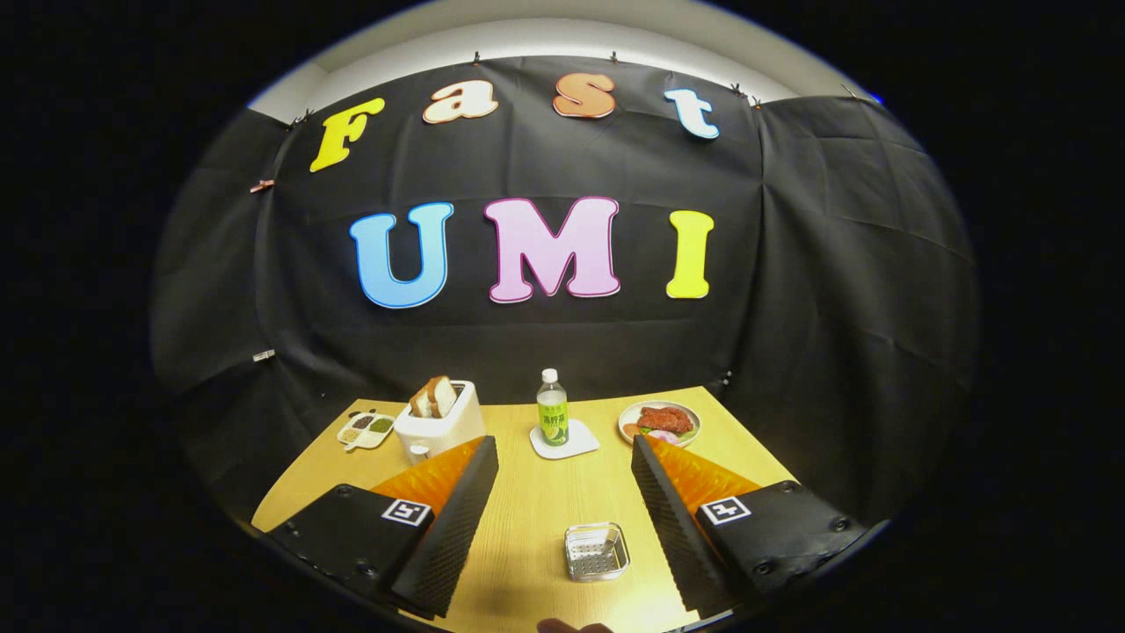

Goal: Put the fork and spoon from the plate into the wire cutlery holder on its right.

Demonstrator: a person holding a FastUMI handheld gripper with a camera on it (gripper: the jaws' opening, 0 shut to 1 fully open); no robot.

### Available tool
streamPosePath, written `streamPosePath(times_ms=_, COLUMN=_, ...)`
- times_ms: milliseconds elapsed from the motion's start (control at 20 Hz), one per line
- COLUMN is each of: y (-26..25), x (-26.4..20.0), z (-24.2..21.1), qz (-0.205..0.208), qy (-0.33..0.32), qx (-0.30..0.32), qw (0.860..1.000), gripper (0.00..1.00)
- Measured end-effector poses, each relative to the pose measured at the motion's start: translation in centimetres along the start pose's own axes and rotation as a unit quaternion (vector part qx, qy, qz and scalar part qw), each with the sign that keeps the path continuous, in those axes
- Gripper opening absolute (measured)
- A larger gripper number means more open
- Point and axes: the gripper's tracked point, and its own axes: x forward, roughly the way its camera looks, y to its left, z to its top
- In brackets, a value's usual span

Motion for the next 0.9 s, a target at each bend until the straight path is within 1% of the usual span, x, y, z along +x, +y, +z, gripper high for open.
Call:
streamPosePath(times_ms=150, y=0.6, x=-0.2, z=-0.4, qz=0.000, qy=0.001, qx=0.002, qw=1.000, gripper=0.95)
streamPosePath(times_ms=500, y=2.5, x=-0.1, z=-1.5, qz=0.017, qy=0.013, qx=-0.009, qw=1.000, gripper=0.95)
streamPosePath(times_ms=750, y=5.4, x=0.6, z=-3.4, qz=0.041, qy=0.038, qx=-0.018, qw=0.998, gripper=0.95)
streamPosePath(times_ms=900, y=8.1, x=1.3, z=-5.6, qz=0.063, qy=0.067, qx=-0.021, qw=0.996, gripper=0.95)
